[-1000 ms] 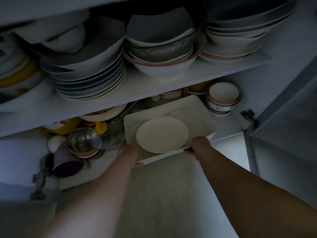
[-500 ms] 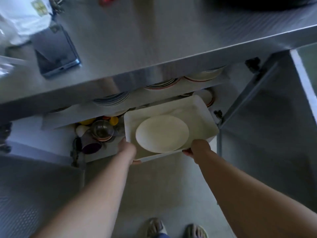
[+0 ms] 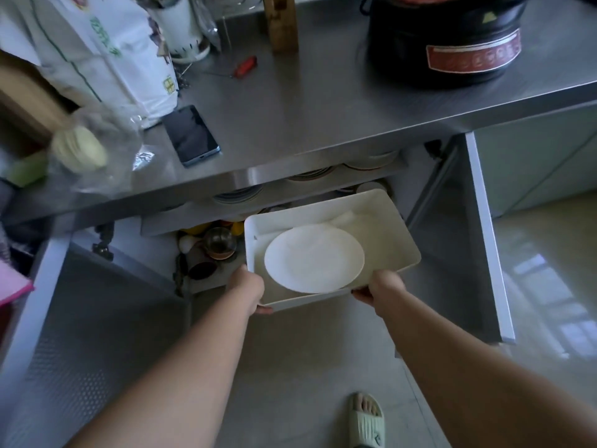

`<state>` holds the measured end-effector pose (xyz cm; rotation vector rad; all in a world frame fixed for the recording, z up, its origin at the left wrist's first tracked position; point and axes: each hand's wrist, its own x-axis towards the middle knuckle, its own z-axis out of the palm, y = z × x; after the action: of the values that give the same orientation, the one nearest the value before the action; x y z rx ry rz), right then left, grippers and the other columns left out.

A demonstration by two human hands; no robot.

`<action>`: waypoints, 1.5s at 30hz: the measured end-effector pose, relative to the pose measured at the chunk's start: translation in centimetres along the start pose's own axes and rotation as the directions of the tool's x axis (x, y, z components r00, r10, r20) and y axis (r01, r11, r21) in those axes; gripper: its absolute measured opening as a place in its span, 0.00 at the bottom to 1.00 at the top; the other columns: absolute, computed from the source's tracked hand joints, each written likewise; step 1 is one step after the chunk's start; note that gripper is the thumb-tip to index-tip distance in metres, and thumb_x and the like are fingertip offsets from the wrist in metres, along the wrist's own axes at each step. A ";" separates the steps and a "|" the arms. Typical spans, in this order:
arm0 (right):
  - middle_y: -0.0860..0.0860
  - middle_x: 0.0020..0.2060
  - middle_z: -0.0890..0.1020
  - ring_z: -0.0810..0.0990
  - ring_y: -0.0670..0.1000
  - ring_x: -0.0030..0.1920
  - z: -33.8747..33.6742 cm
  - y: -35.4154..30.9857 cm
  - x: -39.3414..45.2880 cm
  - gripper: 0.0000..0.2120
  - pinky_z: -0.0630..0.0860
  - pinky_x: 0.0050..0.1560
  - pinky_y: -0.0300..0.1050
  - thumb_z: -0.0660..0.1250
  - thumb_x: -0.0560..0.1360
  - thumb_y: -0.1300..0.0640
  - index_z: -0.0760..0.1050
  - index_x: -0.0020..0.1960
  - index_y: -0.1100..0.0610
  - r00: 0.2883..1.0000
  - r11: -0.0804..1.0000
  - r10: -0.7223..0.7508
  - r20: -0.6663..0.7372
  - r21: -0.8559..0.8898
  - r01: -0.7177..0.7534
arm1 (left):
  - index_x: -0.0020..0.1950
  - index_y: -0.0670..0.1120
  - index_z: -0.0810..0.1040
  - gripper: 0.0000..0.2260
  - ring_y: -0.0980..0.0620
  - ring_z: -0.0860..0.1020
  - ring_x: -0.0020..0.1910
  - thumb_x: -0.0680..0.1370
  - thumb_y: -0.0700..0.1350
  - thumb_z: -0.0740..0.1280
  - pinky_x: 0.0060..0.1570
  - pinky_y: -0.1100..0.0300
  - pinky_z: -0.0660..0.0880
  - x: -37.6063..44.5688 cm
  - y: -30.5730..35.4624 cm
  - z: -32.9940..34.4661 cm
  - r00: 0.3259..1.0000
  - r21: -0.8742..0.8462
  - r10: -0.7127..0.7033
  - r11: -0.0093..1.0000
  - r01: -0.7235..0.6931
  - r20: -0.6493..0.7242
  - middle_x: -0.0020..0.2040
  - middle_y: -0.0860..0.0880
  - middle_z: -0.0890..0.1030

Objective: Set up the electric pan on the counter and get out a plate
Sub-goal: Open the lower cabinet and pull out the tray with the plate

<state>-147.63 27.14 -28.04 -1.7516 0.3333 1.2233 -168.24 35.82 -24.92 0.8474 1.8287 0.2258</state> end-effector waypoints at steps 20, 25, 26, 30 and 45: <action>0.61 0.54 0.80 0.78 0.59 0.36 -3.9 -5.0 -17.6 0.16 0.75 0.16 0.47 0.55 0.76 0.63 0.74 0.61 0.62 0.993 0.994 -0.105 0.046 -0.001 0.105 | 0.56 0.50 0.74 0.13 0.38 0.77 0.46 0.82 0.37 0.53 0.23 0.47 0.78 -16.6 3.7 -9.8 0.989 -0.036 0.142 0.989 -0.141 0.034 0.59 0.45 0.75; 0.61 0.44 0.79 0.77 0.60 0.31 -3.0 -9.8 -17.8 0.16 0.76 0.16 0.50 0.55 0.77 0.64 0.74 0.61 0.66 0.991 0.992 -0.116 0.063 -0.048 0.119 | 0.61 0.47 0.72 0.16 0.39 0.76 0.43 0.82 0.34 0.50 0.23 0.48 0.79 -17.4 8.1 -10.4 0.982 -0.038 0.188 0.982 -0.187 0.035 0.61 0.43 0.73; 0.62 0.43 0.79 0.77 0.60 0.30 -2.7 -10.7 -17.8 0.16 0.76 0.17 0.49 0.55 0.77 0.64 0.74 0.60 0.66 0.988 0.988 -0.132 0.077 -0.064 0.137 | 0.62 0.46 0.72 0.15 0.39 0.75 0.41 0.82 0.34 0.51 0.22 0.47 0.79 -17.7 9.1 -10.4 0.981 -0.033 0.193 0.981 -0.192 0.023 0.61 0.42 0.72; 0.66 0.48 0.81 0.79 0.60 0.31 -0.6 -15.7 -17.6 0.16 0.76 0.19 0.46 0.55 0.74 0.67 0.76 0.58 0.65 0.968 0.961 -0.205 0.147 -0.159 0.228 | 0.64 0.44 0.73 0.15 0.36 0.75 0.39 0.83 0.35 0.52 0.17 0.50 0.76 -17.6 13.9 -10.2 0.988 -0.050 0.156 0.986 -0.156 -0.013 0.61 0.39 0.73; 0.56 0.42 0.78 0.82 0.58 0.39 9.2 -30.7 -11.3 0.11 0.83 0.42 0.51 0.61 0.73 0.54 0.73 0.52 0.59 0.938 0.888 -0.183 0.293 -0.361 0.286 | 0.63 0.47 0.72 0.14 0.31 0.77 0.49 0.81 0.35 0.55 0.26 0.48 0.80 -10.0 25.9 -6.9 0.990 -0.137 0.020 0.990 -0.040 -0.141 0.64 0.42 0.72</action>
<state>-137.93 47.47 -2.56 -1.8790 -0.2981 1.3793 -160.89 49.85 -1.13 0.7776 1.9057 0.4372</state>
